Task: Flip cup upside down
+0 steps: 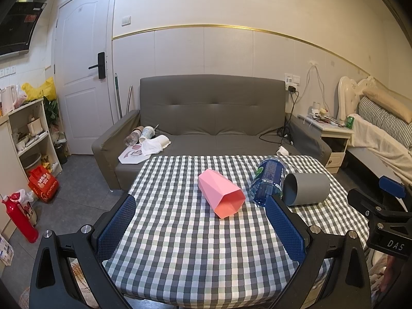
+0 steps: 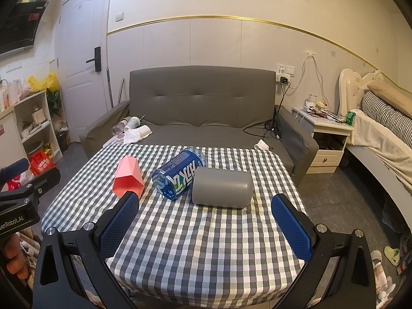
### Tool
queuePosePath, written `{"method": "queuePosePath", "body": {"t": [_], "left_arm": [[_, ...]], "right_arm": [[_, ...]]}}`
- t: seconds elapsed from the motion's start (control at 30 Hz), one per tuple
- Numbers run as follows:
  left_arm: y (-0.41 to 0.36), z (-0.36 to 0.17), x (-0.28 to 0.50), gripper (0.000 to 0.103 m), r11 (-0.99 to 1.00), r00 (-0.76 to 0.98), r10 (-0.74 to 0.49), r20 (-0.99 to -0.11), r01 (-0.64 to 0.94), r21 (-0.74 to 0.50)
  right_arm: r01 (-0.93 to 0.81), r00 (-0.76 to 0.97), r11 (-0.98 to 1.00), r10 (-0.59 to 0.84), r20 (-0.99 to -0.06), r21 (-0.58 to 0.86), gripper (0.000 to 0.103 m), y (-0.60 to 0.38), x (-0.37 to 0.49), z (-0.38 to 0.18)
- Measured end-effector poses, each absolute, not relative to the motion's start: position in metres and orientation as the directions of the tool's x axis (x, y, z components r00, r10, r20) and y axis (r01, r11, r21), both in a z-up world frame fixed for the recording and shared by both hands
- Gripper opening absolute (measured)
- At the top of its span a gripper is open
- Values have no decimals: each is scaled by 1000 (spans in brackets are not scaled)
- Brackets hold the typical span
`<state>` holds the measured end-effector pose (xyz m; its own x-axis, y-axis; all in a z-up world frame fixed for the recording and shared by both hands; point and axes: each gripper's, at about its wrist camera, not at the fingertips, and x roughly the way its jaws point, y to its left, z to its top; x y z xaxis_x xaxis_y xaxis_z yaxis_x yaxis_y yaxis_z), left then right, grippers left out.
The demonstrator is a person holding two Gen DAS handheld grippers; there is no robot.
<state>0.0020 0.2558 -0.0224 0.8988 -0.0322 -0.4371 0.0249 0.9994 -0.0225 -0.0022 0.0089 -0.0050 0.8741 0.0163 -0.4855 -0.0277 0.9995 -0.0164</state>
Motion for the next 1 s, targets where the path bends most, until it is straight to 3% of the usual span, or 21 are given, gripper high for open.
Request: {"method": "queuePosePath", "body": {"t": [0.6, 0.73, 0.9, 1.0], "left_arm": [[307, -26, 48, 103, 995, 853, -10, -522, -45, -94], [324, -29, 69, 103, 993, 836, 11, -549, -74, -94], [347, -40, 98, 103, 994, 809, 86, -582, -110, -5], [361, -55, 108, 103, 990, 775, 90, -625, -140, -31]], "right_arm": [[-166, 841, 985, 116, -529, -48, 103, 47, 43, -1], [-249, 807, 967, 173, -565, -60, 103, 74, 76, -3], [-353, 741, 932, 228, -631, -78, 103, 119, 123, -20], [-410, 700, 906, 242, -672, -101, 103, 149, 150, -37]]}}
